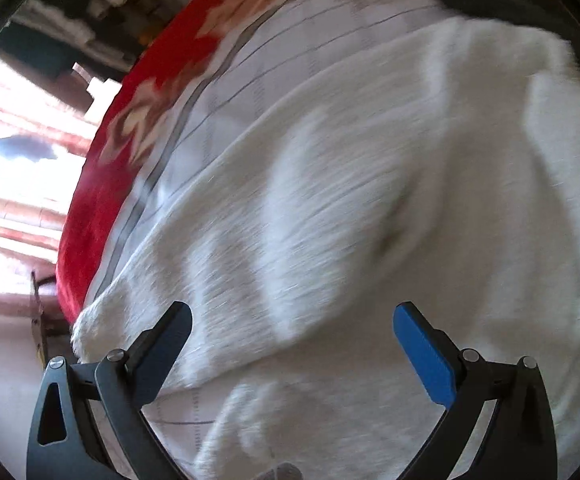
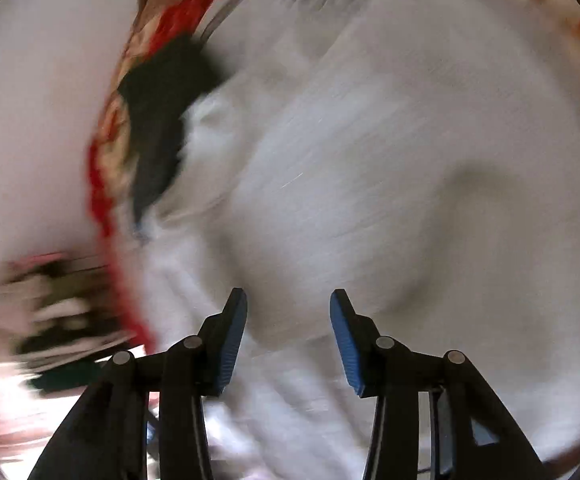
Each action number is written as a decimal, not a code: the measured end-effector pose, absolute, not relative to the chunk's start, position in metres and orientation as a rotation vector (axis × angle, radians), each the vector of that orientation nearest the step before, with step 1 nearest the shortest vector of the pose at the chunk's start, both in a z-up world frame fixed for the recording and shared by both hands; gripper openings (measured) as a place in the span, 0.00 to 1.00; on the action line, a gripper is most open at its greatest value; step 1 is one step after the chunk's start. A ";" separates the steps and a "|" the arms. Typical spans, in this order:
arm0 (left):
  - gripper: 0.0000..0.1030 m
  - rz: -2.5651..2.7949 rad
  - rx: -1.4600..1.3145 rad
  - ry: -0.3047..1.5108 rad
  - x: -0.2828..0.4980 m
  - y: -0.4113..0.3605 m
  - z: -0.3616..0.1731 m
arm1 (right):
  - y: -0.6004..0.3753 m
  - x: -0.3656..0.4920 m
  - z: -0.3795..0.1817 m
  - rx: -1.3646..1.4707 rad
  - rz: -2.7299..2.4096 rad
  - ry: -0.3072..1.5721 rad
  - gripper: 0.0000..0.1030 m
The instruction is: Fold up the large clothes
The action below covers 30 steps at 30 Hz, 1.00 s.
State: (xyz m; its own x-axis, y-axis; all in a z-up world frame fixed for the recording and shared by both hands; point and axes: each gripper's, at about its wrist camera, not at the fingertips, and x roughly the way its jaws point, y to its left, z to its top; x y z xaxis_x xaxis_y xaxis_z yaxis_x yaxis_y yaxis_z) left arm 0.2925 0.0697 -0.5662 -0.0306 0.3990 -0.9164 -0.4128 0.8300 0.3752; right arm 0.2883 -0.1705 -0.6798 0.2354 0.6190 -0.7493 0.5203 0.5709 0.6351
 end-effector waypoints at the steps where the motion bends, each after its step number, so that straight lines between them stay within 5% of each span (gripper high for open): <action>1: 1.00 0.666 -0.028 1.470 0.286 0.076 -0.568 | -0.151 0.294 -0.694 1.096 0.116 1.415 0.44; 6: 1.00 0.740 -0.112 1.480 0.251 0.111 -0.570 | -0.039 0.342 -0.734 1.021 0.213 1.486 0.44; 14: 1.00 0.821 -0.261 1.493 0.199 0.157 -0.565 | 0.122 0.299 -0.690 0.391 0.607 1.614 0.45; 21: 1.00 0.802 -0.603 1.472 0.134 0.201 -0.566 | 0.096 0.291 -0.669 0.416 0.563 1.606 0.46; 30: 0.98 0.824 -1.280 1.197 0.065 0.262 -0.612 | 0.013 0.299 -0.679 0.388 0.351 1.668 0.47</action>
